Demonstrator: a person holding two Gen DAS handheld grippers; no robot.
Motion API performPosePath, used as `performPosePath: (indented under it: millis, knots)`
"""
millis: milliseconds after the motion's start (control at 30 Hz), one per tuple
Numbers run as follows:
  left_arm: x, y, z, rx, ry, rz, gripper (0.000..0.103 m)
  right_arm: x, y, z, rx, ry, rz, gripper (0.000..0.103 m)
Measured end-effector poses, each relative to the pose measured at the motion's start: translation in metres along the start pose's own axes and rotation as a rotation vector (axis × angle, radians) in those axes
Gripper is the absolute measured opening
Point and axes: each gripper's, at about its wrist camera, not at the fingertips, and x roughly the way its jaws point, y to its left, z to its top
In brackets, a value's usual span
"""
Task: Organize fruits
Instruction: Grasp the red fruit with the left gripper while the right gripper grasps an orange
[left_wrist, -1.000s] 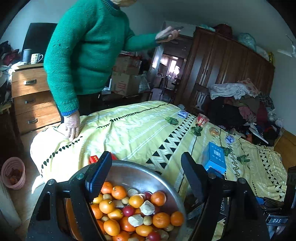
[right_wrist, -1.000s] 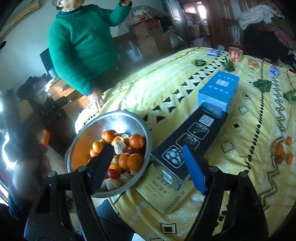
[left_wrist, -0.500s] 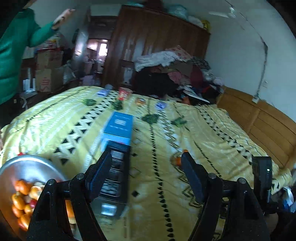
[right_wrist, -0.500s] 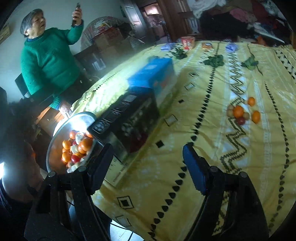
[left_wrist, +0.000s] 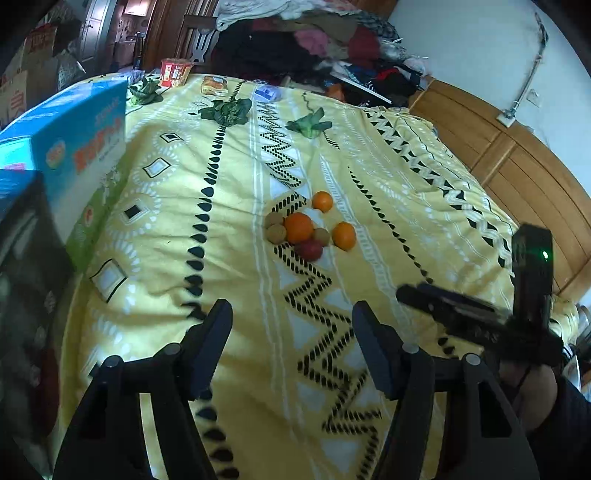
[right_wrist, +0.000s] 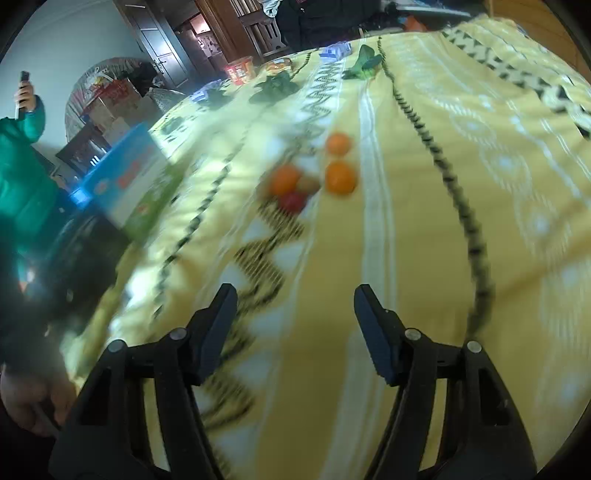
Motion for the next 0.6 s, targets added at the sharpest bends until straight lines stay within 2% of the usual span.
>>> performPosePath:
  millis: [100,233,400,467,600]
  knots:
    - [0.031,-0.002,0.012,0.024,0.016,-0.025,0.062,0.031,-0.016,0.035,-0.054,-0.005,-0.032,0.061]
    - [0.081,-0.009,0.028,0.046,0.058,-0.068,0.056,0.063,-0.026,0.056,-0.129,0.011,-0.057,0.060]
    - [0.130,-0.012,0.032,0.020,0.119,-0.083,0.050,0.082,-0.040,0.061,-0.146,0.024,-0.043,0.060]
    - [0.139,-0.011,0.031,0.009,0.111,-0.068,0.047,0.085,-0.040,0.061,-0.153,0.023,-0.026,0.060]
    - [0.153,-0.012,0.031,0.007,0.110,-0.057,0.047,0.093,-0.036,0.061,-0.192,0.026,0.005,0.052]
